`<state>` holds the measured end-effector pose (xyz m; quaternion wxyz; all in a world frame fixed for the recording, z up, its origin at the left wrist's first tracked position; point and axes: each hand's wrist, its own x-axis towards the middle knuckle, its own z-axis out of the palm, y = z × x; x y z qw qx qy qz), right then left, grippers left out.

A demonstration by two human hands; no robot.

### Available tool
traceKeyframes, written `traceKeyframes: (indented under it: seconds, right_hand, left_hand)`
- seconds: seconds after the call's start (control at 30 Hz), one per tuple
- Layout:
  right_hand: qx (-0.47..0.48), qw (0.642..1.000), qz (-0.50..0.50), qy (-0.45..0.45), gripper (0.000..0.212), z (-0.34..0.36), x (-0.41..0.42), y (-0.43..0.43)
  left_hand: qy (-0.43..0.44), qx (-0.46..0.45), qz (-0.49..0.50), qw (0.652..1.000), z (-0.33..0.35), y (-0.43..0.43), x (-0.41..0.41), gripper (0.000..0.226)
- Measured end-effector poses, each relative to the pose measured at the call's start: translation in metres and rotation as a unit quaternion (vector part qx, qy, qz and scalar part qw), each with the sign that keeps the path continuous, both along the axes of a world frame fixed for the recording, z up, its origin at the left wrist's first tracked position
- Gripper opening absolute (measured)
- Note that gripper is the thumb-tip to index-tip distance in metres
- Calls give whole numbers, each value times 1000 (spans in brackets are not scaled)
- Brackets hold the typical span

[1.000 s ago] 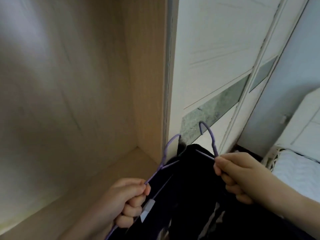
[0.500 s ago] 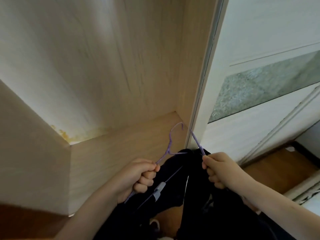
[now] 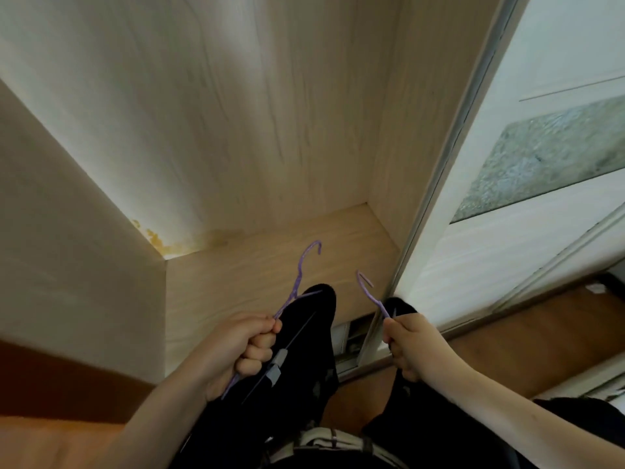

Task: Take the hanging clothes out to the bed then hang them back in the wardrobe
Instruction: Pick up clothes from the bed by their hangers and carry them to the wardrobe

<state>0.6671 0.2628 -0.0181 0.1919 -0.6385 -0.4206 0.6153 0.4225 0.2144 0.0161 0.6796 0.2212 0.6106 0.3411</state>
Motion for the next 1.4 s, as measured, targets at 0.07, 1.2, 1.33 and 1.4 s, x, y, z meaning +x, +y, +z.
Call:
traceKeyframes:
  seconds: [0.07,1.2,1.33,1.4]
  right_hand:
    - [-8,1000,-10,15,36,-1,-18,-5]
    - [397,860,-97,306,37,396,-119,227]
    - [424,851,-104,291,32,416,-124,269]
    - [436,849,-115,277,31,424,-125,290]
  left_hand:
    - [3,-1,-3,1000,1,0,-14,26]
    - [19,489,61,870,317,197,-41,29]
    - [23,486,74,870,348,233,-24,30]
    - [17,474,84,877,360,253,-17,30]
